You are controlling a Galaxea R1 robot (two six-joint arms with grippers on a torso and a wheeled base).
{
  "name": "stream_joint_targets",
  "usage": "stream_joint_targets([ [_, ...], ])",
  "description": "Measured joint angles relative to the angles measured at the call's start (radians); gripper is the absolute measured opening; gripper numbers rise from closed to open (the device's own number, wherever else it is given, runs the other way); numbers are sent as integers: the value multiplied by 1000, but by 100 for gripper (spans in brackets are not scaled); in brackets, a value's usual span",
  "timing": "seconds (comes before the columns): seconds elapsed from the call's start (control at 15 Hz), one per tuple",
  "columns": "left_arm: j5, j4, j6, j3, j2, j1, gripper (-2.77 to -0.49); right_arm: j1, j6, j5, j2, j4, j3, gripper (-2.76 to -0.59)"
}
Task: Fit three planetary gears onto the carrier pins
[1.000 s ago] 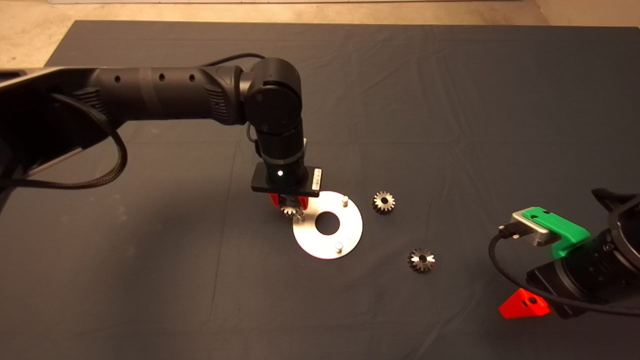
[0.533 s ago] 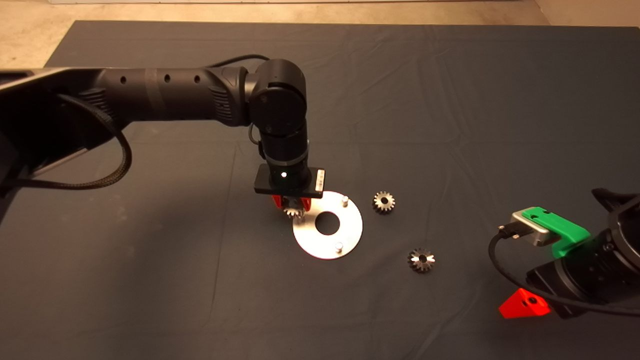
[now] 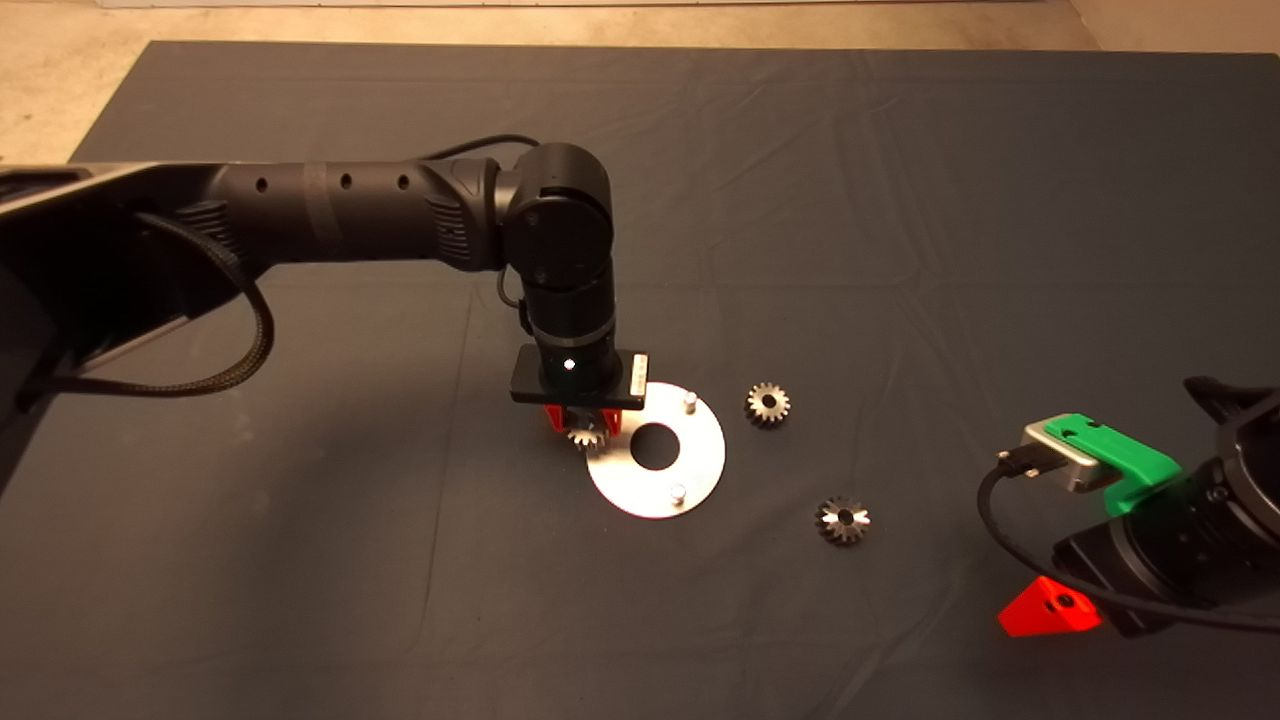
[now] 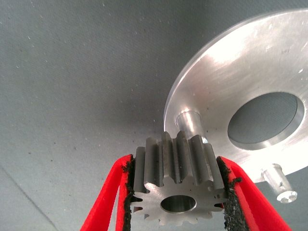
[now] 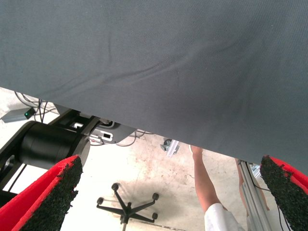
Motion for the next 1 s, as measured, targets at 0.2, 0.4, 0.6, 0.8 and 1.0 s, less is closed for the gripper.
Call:
stream_joint_targets([
  [0.2, 1, 0, 0, -9, 8, 0, -230, 0, 0, 0, -2, 0, 0, -61],
  [0.4, 0, 0, 0, -17, 16, 0, -230, 0, 0, 0, -2, 0, 0, -61],
  [0.6, 0, 0, 0, -23, 16, 0, -230, 0, 0, 0, -2, 0, 0, -61],
  [0.8, 0, 0, 1, -34, 26, 0, -230, 0, 0, 0, -2, 0, 0, -60],
  [1.0, 0, 0, 1, -43, 38, 0, -230, 0, 0, 0, -3, 0, 0, -61],
])
